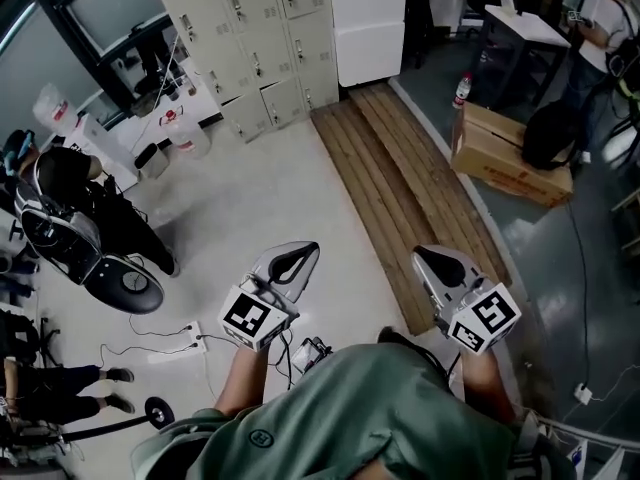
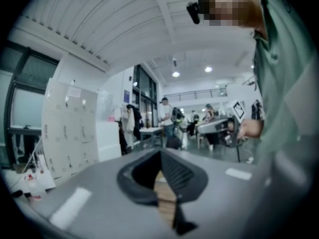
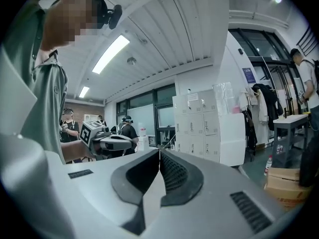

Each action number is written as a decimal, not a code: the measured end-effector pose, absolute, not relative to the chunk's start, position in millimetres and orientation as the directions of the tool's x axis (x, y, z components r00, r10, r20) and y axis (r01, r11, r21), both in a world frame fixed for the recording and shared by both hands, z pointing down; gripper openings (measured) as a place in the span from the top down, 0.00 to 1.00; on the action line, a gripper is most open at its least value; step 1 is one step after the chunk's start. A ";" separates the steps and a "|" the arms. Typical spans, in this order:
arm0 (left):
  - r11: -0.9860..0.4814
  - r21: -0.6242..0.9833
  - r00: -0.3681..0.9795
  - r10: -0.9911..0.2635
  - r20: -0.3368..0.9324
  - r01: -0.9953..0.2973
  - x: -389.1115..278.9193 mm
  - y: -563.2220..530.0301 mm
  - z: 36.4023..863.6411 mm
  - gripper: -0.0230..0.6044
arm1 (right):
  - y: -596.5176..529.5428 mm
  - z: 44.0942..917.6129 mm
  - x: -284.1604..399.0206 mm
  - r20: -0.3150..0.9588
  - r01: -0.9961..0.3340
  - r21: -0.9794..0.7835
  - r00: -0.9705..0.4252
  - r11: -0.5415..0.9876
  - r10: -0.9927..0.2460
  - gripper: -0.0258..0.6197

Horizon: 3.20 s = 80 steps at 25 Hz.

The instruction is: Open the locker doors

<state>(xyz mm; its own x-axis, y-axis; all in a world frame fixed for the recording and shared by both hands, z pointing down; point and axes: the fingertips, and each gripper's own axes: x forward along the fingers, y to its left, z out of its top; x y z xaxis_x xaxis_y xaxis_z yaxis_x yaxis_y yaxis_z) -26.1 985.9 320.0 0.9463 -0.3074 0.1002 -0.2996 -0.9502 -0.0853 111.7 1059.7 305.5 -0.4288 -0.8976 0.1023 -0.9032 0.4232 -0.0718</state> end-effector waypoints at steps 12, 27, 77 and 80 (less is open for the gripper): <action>-0.929 -0.199 0.946 -0.323 0.022 -0.313 23.7 878.4 305.0 0.98 | 934.8 323.3 165.9 0.101 -0.880 -0.054 -0.475 0.472 -0.874 0.95; -0.870 -0.177 0.884 -0.467 0.005 -0.459 9.4 675.3 298.4 0.98 | 714.9 321.2 168.3 0.110 -0.815 -0.020 -0.578 0.579 -0.809 0.95; -0.908 -0.156 0.917 -0.397 0.021 -0.389 80.9 192.9 298.9 0.98 | 183.6 319.7 182.7 0.113 -0.778 -0.065 -0.628 0.625 -0.770 0.95; -0.918 -0.190 0.927 -0.368 0.078 -0.348 81.4 175.3 311.5 0.98 | 162.0 332.7 179.9 0.136 -0.783 -0.090 -0.622 0.615 -0.771 0.95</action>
